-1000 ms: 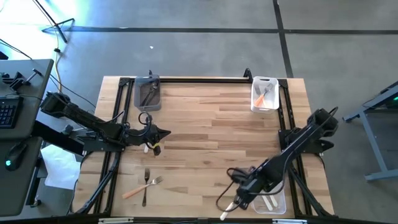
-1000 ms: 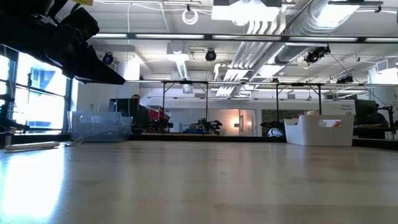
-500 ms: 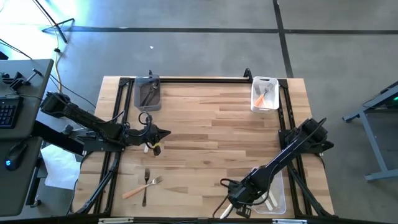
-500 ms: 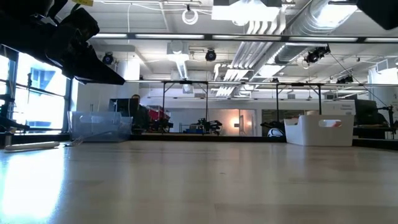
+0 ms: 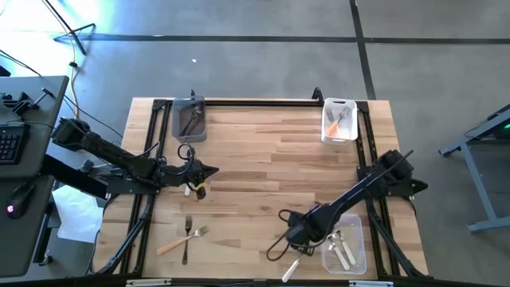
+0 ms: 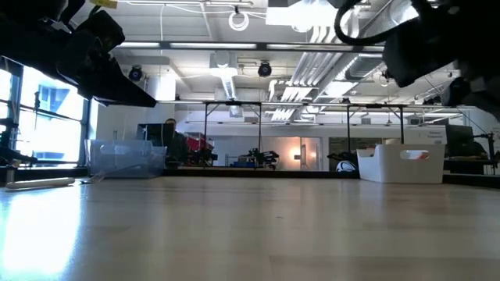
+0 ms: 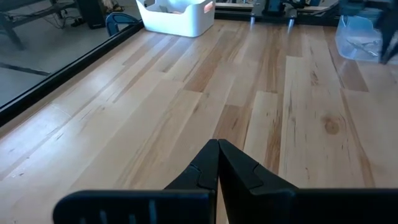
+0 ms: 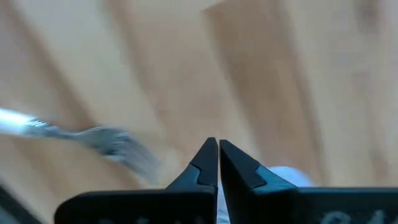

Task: Sort silverware by color (type)
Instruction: Put the bottom white fork into the transparent bin

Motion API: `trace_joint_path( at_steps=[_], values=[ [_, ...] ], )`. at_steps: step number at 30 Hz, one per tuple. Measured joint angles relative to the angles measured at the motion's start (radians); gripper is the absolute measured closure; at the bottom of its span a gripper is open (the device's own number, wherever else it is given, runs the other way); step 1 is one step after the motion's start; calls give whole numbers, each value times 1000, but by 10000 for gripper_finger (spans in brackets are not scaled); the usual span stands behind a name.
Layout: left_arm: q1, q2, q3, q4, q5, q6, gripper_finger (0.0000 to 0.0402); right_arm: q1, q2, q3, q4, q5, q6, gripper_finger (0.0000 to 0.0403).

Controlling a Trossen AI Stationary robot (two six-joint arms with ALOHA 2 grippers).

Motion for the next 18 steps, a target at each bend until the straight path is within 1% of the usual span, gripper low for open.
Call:
trace_joint_path(
  at_steps=[2,6,9,14,18],
  values=[
    [0,0,0,0,0,0,401,-11,-6,23,-51,27,-13,403],
    [0,0,0,0,0,0,402,-18,-12,113,-138,59,-44,403],
    [0,0,0,-2,0,1,401,-11,-12,161,-115,56,-110,403],
    [0,0,0,-3,14,1,401,22,15,167,-13,-30,-183,403],
    [0,0,0,-3,21,1,401,51,51,166,-9,-84,-203,403]
  ],
)
